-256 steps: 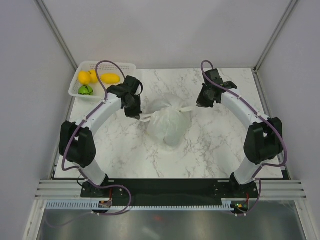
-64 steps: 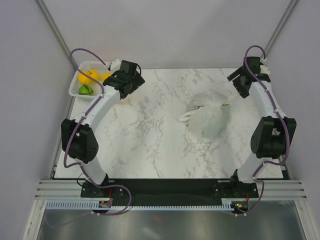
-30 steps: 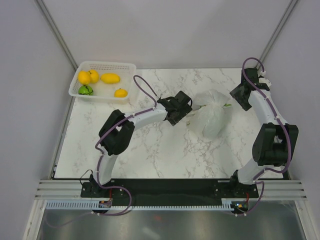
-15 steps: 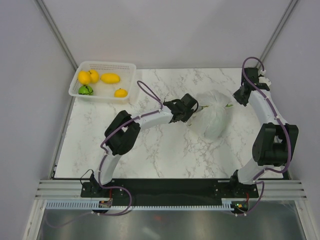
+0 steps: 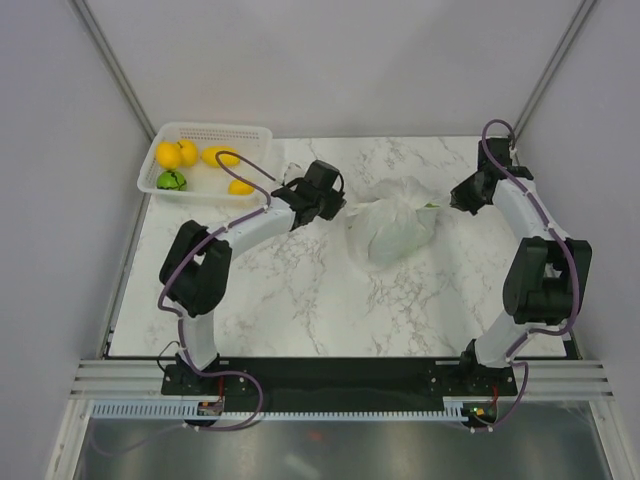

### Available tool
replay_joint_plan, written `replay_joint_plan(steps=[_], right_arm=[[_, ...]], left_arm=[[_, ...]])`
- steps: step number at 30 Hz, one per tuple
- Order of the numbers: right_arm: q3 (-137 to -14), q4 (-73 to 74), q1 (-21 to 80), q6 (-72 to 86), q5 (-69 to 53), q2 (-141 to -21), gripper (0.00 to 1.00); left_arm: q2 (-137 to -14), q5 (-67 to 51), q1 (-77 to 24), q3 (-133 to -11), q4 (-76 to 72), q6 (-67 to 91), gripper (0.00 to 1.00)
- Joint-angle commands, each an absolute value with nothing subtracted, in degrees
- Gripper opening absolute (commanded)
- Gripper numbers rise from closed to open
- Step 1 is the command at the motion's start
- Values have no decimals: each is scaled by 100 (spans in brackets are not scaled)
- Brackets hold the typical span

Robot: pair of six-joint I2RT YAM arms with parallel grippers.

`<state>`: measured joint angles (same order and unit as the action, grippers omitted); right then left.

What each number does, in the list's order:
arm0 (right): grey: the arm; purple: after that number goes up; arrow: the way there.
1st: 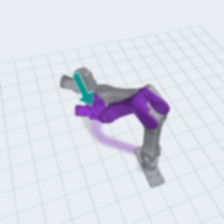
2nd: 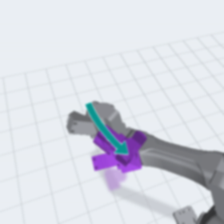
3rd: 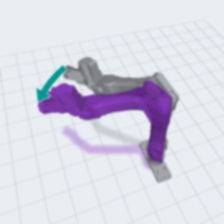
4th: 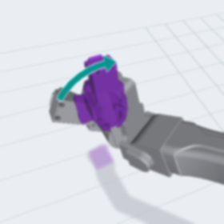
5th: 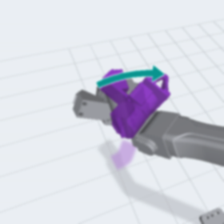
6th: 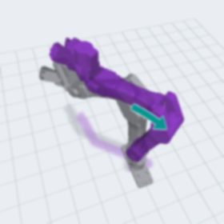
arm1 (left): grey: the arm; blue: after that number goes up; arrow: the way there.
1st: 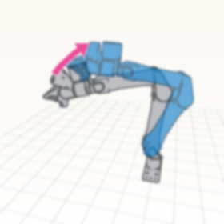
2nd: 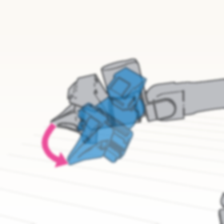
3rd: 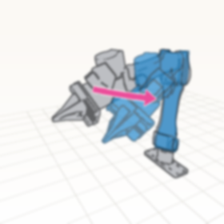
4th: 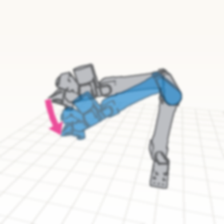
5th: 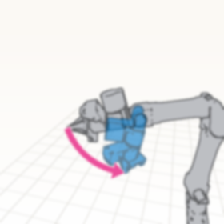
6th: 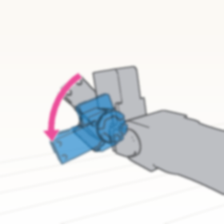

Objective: Place the fake fruits into the plastic bag and tie a complex knot
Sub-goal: Move the plastic bag to the center of the board, then reset both arms

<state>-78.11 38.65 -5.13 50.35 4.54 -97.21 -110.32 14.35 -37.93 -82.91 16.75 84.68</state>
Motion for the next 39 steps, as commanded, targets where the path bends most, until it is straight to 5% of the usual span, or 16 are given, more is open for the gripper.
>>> replay_joint_plan(steps=[1, 12, 13, 14, 16, 17, 28, 39], right_arm=[[-7901, 3481, -644, 5001, 1344, -9721, 0], [-9693, 3499, 492, 5257, 1267, -10529, 0], [-9738, 3246, 501, 5108, 752, -10581, 11], [-9825, 3269, 527, 5072, 730, -10660, 53], [-9896, 3261, 545, 5063, 869, -10600, 80], [-9896, 3243, 545, 4958, 948, -10469, 96], [-10144, 3454, 431, 3306, 81, -8801, 98], [-6366, 3059, 536, 2470, -624, -5442, 97]], left_arm=[[-10670, 2450, -3296, -8094, 2452, 7438, 2], [-10424, 2092, -2084, -9227, 2479, 5767, 2], [-10459, 2013, -1979, -9298, 2479, 5496, 10], [-10485, 1856, -1917, -9377, 2487, 5276, 26], [-10494, 1976, -1846, -9781, 3115, 5098, 92], [-10433, 2056, -1854, -9878, 3259, 5002, 95], [-7983, 924, -1837, -9054, 3489, 3770, 100], [-4354, 219, -1837, -5697, 3489, 3235, 100]])
